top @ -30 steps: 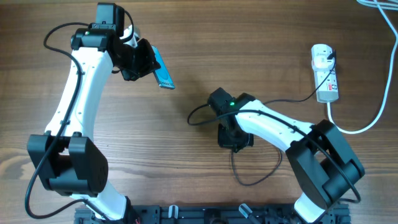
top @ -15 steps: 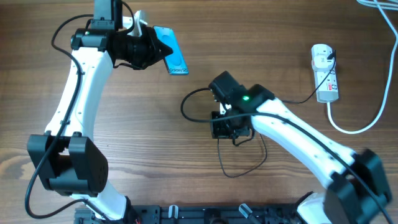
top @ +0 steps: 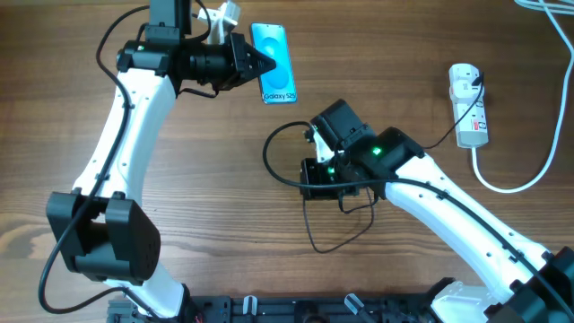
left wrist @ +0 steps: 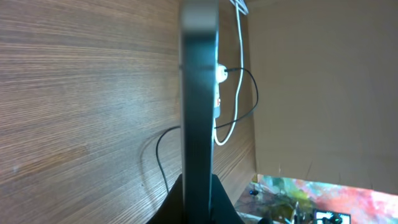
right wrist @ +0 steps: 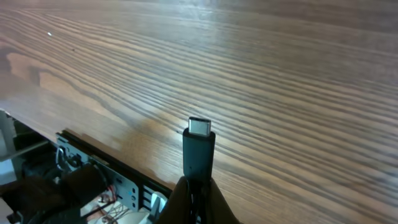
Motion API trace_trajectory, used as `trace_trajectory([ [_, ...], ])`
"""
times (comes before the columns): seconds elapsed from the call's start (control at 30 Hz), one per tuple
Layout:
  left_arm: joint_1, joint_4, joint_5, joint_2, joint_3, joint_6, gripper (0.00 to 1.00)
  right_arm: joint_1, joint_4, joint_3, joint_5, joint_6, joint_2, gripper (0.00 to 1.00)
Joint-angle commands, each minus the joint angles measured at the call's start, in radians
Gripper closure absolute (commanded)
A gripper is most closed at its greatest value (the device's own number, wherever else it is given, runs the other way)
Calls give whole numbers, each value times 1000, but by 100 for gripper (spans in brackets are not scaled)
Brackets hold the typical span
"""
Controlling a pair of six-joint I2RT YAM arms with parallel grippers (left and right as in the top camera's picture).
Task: Plug charger to phone and switch on socket
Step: 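Bring the USB-C plug up under the phone's bottom edge with the right gripper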
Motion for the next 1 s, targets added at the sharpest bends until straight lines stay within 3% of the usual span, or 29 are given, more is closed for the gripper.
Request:
trace_trajectory([
  [0.0, -4, 10, 40, -26, 4, 47, 96, -2, 36, 28, -40, -29, -15, 96],
  [0.2, -6, -23, 65, -26, 4, 103, 96, -2, 154, 108, -82, -68, -19, 96],
  [0.37, -6, -26, 153, -26, 4, 175, 96, -6, 225, 124, -38, -8, -19, 96],
  [0.57, -6, -34, 153, -26, 4, 177, 96, -39, 252, 124, 34, 36, -19, 95],
  [0.97, -6, -49, 153, -26, 4, 177, 96, -54, 269, 124, -11, 21, -18, 96],
])
